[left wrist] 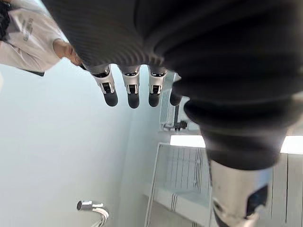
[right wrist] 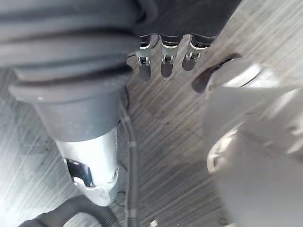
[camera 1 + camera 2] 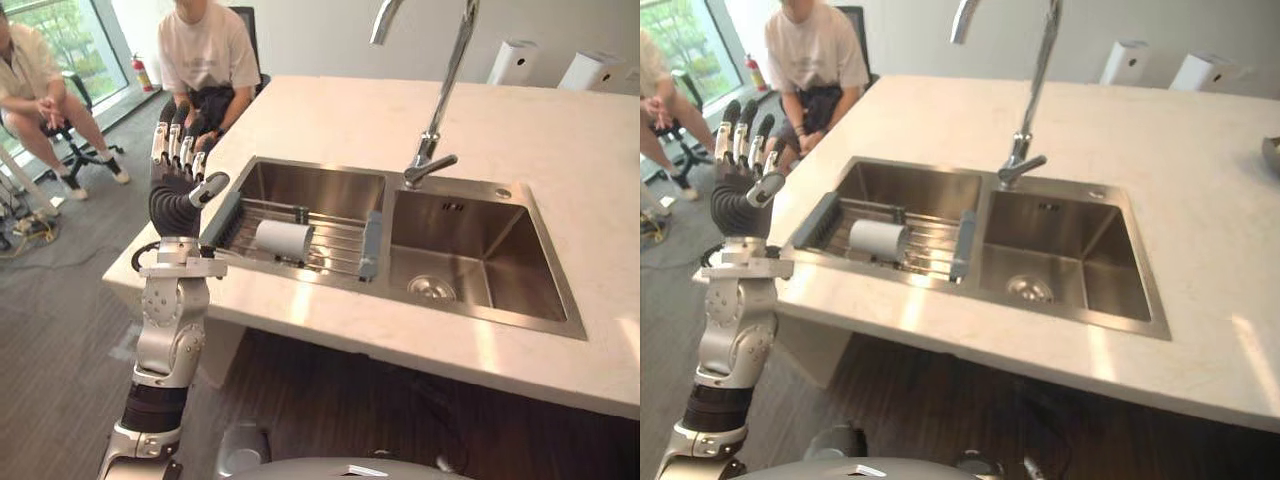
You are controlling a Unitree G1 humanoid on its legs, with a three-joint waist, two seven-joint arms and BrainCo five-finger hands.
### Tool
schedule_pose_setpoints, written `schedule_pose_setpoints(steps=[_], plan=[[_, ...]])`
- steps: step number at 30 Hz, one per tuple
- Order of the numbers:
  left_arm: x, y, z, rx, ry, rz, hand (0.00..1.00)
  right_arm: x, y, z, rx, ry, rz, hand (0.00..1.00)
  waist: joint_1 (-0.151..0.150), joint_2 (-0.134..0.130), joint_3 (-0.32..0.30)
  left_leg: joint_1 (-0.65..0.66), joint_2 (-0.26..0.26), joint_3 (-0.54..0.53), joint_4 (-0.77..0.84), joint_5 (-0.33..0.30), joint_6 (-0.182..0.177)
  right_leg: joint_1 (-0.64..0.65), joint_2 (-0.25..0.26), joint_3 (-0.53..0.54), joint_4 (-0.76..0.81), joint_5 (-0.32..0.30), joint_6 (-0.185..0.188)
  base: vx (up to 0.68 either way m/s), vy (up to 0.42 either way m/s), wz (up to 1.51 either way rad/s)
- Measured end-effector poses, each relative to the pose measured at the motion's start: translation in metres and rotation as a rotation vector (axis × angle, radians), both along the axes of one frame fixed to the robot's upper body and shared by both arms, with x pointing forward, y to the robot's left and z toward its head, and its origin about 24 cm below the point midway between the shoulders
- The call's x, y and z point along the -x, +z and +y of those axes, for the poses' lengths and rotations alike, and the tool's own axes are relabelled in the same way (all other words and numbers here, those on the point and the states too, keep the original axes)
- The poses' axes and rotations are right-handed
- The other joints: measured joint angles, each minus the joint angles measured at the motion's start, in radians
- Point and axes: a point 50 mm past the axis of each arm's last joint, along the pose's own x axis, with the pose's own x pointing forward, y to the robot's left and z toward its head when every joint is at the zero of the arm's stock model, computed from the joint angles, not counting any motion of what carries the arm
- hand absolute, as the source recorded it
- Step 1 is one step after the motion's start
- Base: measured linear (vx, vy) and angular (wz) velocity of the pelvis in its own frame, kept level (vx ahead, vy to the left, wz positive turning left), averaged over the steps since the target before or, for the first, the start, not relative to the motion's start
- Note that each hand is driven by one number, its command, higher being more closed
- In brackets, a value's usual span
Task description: Walk over to the sink, pick up the cup, carry it to the dishwasher, place the cup inside the dishwasher, then close the dishwasher door
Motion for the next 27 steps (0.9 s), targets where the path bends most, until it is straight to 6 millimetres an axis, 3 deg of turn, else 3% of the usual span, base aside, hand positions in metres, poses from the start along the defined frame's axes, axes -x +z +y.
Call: schedule_pose_setpoints(steps=[1, 2, 3, 4, 5, 7, 10, 14, 20, 27], plan=[[0.000, 0.000, 0.000, -0.003, 0.001, 0.001, 0.00, -0.009, 0.001, 0.000, -0.003, 0.007, -0.023, 0.00, -0.001, 0.000, -0.001, 0.012, -0.013, -0.012, -0.100, 0.031, -0.009, -0.001, -0.005, 0.021, -0.012, 0.008, 0.014, 0.27, 0.123, -0.93], [-0.001, -0.001, 0.000, -0.003, -0.002, 0.006, 0.00, -0.015, 0.002, 0.001, -0.007, 0.009, -0.036, 0.00, 0.000, 0.009, -0.007, 0.024, -0.020, -0.013, -0.197, 0.104, -0.012, 0.003, -0.003, 0.039, -0.024, 0.013, 0.028, 0.30, 0.168, -0.80], [-0.001, -0.001, -0.001, -0.009, -0.014, 0.006, 0.00, -0.017, 0.004, -0.002, -0.007, 0.002, -0.048, 0.00, 0.000, 0.037, -0.025, 0.040, -0.026, -0.014, -0.296, 0.273, -0.007, 0.007, 0.005, 0.053, -0.036, 0.009, 0.053, 0.40, 0.235, -0.60], [-0.001, -0.001, -0.002, -0.023, -0.027, 0.009, 0.00, -0.014, 0.003, 0.000, -0.023, -0.034, -0.046, 0.00, -0.012, 0.044, -0.047, 0.076, -0.035, 0.002, -0.357, 0.260, -0.002, 0.008, -0.001, 0.060, -0.033, -0.006, 0.077, 0.36, 0.208, -0.33], [-0.002, 0.000, -0.003, -0.032, -0.035, 0.007, 0.00, -0.012, 0.000, 0.005, -0.051, -0.064, -0.047, 0.00, -0.015, 0.033, -0.053, 0.099, -0.056, 0.009, -0.401, 0.261, 0.003, 0.007, -0.024, 0.058, -0.030, -0.010, 0.084, 0.32, 0.183, -0.15], [-0.002, 0.000, -0.002, -0.048, -0.053, 0.016, 0.00, -0.009, -0.008, 0.030, -0.151, -0.144, -0.043, 0.00, -0.012, -0.020, -0.056, 0.142, -0.110, 0.045, -0.497, 0.284, 0.025, -0.002, -0.079, 0.054, -0.042, -0.005, 0.094, 0.23, 0.142, -0.15], [-0.004, -0.006, -0.009, -0.093, -0.098, 0.062, 0.00, -0.002, -0.011, 0.035, -0.174, -0.173, 0.002, 0.00, -0.014, -0.049, -0.057, 0.154, -0.135, 0.051, -0.526, 0.288, 0.031, 0.002, -0.099, 0.041, -0.067, 0.027, 0.101, 0.15, 0.096, -0.05], [-0.007, -0.017, -0.020, -0.137, -0.154, 0.140, 0.00, 0.000, -0.011, 0.033, -0.173, -0.196, 0.011, 0.00, -0.015, -0.046, -0.058, 0.157, -0.135, 0.051, -0.540, 0.289, 0.032, 0.003, -0.095, 0.040, -0.090, 0.037, 0.103, 0.02, 0.016, -0.08], [-0.013, -0.045, -0.028, -0.239, -0.188, 0.292, 0.00, 0.002, -0.010, 0.027, -0.154, -0.194, 0.026, 0.00, -0.021, -0.020, -0.068, 0.170, -0.122, 0.044, -0.597, 0.315, 0.023, -0.002, -0.073, 0.033, -0.119, 0.030, 0.104, -0.09, -0.014, -0.05], [-0.006, -0.080, -0.019, -0.453, -0.086, 0.426, 0.00, -0.007, -0.009, 0.029, -0.127, -0.053, 0.048, 0.00, -0.016, -0.029, -0.071, 0.151, -0.118, 0.003, -0.598, 0.319, 0.021, 0.018, -0.058, -0.017, -0.165, 0.047, 0.078, -0.02, -0.006, 0.09]])
